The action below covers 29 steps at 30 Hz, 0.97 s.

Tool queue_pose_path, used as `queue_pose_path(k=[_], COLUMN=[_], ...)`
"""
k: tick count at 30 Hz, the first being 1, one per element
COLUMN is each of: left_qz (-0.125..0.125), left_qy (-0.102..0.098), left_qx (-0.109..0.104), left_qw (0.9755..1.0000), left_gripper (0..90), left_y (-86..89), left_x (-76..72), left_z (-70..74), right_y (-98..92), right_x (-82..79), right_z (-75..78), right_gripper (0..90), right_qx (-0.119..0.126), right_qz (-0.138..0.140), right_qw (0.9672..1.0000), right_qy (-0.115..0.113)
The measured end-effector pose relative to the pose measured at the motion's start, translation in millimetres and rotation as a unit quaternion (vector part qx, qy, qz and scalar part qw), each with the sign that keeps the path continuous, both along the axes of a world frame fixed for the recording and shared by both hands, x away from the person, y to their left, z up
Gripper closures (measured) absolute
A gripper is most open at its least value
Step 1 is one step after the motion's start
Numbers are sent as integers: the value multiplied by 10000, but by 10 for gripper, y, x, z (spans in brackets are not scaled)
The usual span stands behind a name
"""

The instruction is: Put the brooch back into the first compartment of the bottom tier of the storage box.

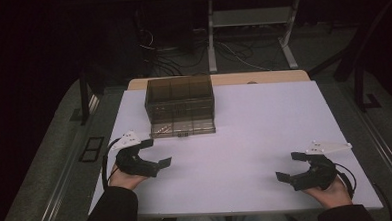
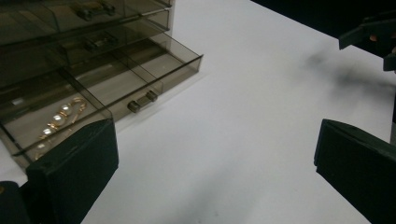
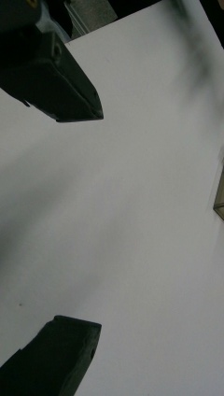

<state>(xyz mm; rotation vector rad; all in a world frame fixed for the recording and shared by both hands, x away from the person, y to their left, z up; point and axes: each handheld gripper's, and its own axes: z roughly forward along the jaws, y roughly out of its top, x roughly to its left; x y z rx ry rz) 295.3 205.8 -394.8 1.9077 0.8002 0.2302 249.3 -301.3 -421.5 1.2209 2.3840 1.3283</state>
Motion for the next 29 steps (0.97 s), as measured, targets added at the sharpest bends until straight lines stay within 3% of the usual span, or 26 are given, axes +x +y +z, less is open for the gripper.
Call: queue_pose_path(k=[13,29], left_qz=[-211,-455], left_qy=[25,98], left_qx=[22,97], left_qw=[9998,9989], left_gripper=[0,0], left_y=[-121,-269], left_x=[-136,-192], left_z=[-123,-241], right_y=[1,3], right_x=[0,8], right_z=[0,-9], right_gripper=[2,2], right_qx=[5,6], right_qz=[-3,1], right_qw=[10000,10000], right_qy=[0,-4])
